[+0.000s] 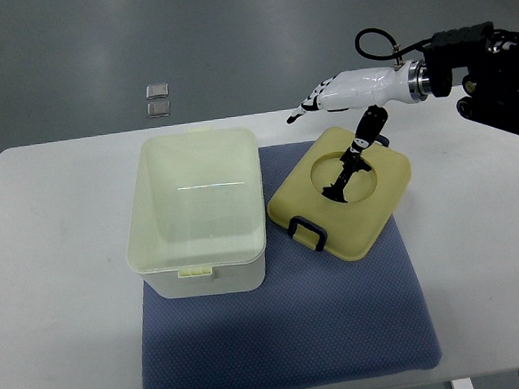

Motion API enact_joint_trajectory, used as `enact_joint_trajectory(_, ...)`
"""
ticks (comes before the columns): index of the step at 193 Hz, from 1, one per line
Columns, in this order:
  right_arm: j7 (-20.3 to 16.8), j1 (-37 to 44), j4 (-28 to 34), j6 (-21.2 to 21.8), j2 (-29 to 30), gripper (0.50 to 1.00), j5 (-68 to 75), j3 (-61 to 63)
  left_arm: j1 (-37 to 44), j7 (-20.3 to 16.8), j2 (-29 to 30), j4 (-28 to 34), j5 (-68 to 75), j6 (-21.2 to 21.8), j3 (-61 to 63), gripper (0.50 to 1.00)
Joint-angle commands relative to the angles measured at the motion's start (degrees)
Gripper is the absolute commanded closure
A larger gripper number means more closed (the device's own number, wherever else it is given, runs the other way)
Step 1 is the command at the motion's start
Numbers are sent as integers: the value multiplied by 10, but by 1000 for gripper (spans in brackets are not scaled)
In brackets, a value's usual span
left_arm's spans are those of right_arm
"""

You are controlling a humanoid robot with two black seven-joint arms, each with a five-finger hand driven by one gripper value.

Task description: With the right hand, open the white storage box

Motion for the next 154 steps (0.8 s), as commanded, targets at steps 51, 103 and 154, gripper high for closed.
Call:
enact_joint_trajectory(51, -41, -48, -11, 131, 4, 587, 231, 143, 0, 0, 0, 0, 0, 0, 0, 500)
enact_joint_trajectory(103, -198, -107, -40, 132, 29, 587, 570, 220, 0, 0, 0, 0, 0, 0, 0, 500)
enact_joint_trajectory(154, -276, -152, -51, 128, 55, 585, 785, 289, 0, 0, 0, 0, 0, 0, 0, 500)
